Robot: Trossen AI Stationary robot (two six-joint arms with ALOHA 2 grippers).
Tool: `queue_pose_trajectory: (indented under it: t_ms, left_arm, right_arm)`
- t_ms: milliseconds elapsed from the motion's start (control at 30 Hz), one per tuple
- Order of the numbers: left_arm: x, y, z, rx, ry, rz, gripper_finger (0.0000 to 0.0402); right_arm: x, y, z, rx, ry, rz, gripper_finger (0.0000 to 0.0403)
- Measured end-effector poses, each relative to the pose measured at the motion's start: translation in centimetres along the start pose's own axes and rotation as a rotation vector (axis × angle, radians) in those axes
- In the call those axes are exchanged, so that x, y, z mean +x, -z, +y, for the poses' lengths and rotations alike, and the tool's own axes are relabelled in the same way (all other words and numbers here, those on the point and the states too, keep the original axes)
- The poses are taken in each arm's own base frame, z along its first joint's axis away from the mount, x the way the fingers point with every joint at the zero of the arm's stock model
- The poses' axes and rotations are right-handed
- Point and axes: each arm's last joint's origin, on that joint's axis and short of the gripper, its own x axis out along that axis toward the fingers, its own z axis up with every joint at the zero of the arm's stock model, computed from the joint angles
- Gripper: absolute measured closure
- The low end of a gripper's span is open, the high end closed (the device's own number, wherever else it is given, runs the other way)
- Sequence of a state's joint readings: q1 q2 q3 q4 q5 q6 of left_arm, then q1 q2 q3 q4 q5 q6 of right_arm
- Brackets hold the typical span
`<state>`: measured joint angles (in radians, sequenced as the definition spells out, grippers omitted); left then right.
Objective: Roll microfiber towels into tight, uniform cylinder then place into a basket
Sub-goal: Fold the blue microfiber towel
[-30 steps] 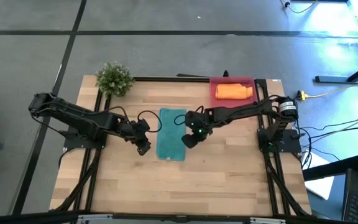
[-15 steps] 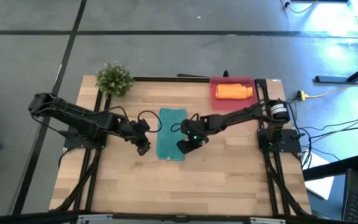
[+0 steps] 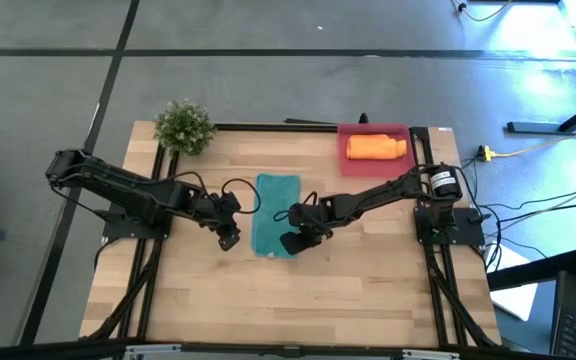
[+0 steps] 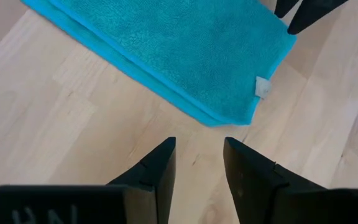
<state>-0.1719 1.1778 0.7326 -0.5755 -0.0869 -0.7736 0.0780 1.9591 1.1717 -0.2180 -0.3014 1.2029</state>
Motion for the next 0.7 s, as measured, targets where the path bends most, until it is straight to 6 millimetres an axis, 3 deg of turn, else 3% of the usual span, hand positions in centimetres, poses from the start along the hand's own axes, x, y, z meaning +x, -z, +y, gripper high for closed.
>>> queue_pose_trajectory:
  t_ms: [500, 600, 700]
  left_arm:
    - [0.0, 0.1, 0.1, 0.023, -0.007, 0.011, 0.0276]
    - [0.0, 0.1, 0.1, 0.024, -0.010, 0.015, 0.0276]
    - [0.0, 0.1, 0.1, 0.024, -0.010, 0.015, 0.0276]
  right_arm:
    - [1.1, -0.1, -0.4, 0.023, 0.022, -0.031, 0.0246]
    - [1.1, -0.1, -0.4, -0.003, 0.018, -0.036, 0.0279]
    - [1.3, -0.2, -0.2, -0.063, 0.002, -0.045, 0.0340]
